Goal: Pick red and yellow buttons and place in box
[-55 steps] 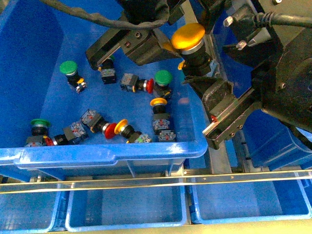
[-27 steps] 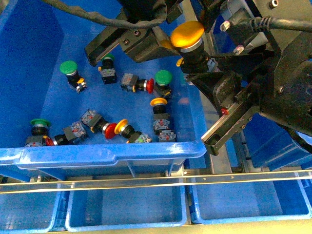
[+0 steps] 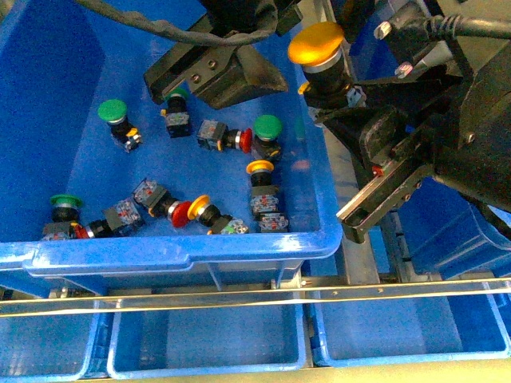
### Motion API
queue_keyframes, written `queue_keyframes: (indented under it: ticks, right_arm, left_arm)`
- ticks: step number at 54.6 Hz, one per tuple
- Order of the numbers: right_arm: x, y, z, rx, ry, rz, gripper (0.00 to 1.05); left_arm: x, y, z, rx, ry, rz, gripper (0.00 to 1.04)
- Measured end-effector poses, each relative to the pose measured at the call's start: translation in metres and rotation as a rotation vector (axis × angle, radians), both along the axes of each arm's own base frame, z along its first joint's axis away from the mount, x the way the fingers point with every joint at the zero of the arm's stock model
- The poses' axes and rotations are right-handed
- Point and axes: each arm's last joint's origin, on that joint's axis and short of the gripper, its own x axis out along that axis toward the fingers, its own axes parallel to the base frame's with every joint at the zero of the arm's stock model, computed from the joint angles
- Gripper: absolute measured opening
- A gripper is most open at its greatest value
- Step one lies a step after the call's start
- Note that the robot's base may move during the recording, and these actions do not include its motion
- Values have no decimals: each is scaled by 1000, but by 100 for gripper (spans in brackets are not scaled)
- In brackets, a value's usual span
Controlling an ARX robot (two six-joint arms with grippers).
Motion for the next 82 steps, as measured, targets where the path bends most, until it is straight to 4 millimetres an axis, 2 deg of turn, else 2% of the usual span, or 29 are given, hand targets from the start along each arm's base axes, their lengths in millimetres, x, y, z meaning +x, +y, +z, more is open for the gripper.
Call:
queue_keyframes:
  ticks: [5, 10, 13, 18, 42, 53, 60, 65, 68, 78, 81, 82]
  right_arm:
    - [1, -1, 1, 0, -5, -17, 27]
    - [1, -3, 1, -2, -5, -31, 26]
    - [1, -3, 1, -2, -4, -31, 26]
    - [1, -3, 1, -2, -3, -29, 26]
    - [-2, 4, 0, -6, 9, 7, 26]
    - [2, -7, -1, -7, 14, -30, 26]
    - [6, -16, 0, -11, 17, -55, 26]
    - [7, -21, 1, -13, 17, -71, 26]
    - [8, -24, 1, -15, 16, -82, 26]
    - [8, -30, 5, -13, 9, -80, 26]
    - [8, -33, 7, -15, 6, -90, 26]
    - [8, -35, 7, -19, 7, -98, 26]
  left_arm:
    - [1, -1, 1, -11, -10, 2, 74]
    - [1, 0, 2, -16, -13, 10, 93]
    - [2, 1, 1, -19, -22, 20, 99]
    - [4, 2, 1, -24, -31, 25, 96]
    - [10, 14, 3, -36, -66, 59, 97]
    - [4, 33, 3, -34, -71, 71, 97]
    - [-3, 52, 2, -20, -80, 82, 97]
    - [-18, 68, -5, 3, -80, 76, 97]
    - [-29, 74, -2, 7, -100, 61, 97]
    - [-64, 100, 37, -4, -314, 24, 97]
    - [-73, 111, 37, 21, -346, 30, 97]
    - [-79, 119, 31, 48, -344, 32, 97]
